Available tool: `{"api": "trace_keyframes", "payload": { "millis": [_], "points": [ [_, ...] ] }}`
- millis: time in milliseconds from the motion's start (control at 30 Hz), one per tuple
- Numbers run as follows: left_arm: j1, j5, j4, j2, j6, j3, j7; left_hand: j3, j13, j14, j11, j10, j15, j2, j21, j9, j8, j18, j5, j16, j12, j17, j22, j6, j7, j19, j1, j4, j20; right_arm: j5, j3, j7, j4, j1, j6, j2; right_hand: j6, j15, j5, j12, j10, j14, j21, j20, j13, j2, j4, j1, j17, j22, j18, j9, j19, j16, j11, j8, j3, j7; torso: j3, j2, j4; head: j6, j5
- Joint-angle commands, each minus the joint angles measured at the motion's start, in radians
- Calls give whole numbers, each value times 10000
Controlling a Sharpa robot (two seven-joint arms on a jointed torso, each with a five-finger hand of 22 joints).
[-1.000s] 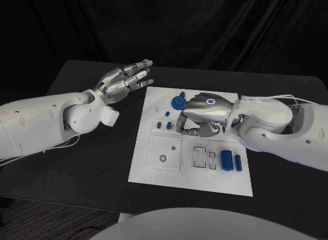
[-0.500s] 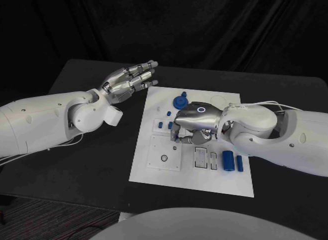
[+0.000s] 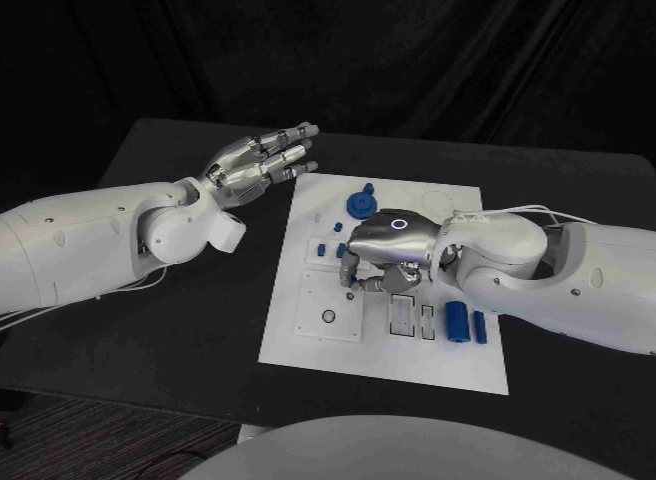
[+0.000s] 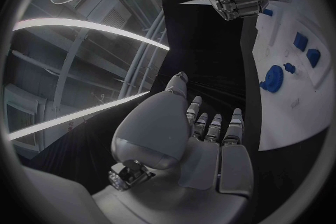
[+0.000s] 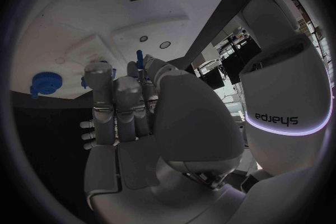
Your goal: Assemble the parts on the task board
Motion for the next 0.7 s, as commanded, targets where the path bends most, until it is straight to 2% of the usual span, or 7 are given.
{"api": "trace_keyframes", "payload": {
  "millis": [33, 533, 700],
  "points": [
    [-12, -71, 2, 32, 213, 11, 79, 19, 3, -63, 47, 1, 10, 63, -69, 4, 43, 152, -42, -31, 57, -12, -8, -41, 53, -58, -39, -55, -9, 190, 6, 7, -5, -52, 148, 5, -3, -1, 56, -1, 378, 29, -14, -31, 12, 13, -82, 19, 17, 876, -113, -14, 27, -8, -315, -44, 18, 36, 6, -2, -12, -1, -4],
    [-12, -72, -8, 49, 284, 11, 99, 22, 7, -56, 54, 7, 22, 74, -70, 9, 56, 151, -48, -23, 66, -8, 6, -12, 60, -58, -43, -58, -6, 316, 6, -51, -42, -203, 259, 54, -23, -3, 77, -9, 385, 25, -50, -33, 15, 1, -107, 26, -20, 871, -107, -22, 21, -44, -315, -62, 20, 41, 2, -4, -17, -1, 22],
    [-12, -72, -6, 51, 294, 11, 88, 26, 7, -53, 62, 8, 36, 87, -69, 11, 67, 152, -47, -19, 70, -7, 14, -2, 67, -57, -46, -63, -3, 319, 6, -55, -99, -223, 283, 118, -27, -3, 80, -13, 384, 25, -65, -33, 15, -2, -111, 25, -22, 869, -105, -24, 18, -48, -314, -67, 19, 43, 0, -6, -9, -1, -11]
  ]
}}
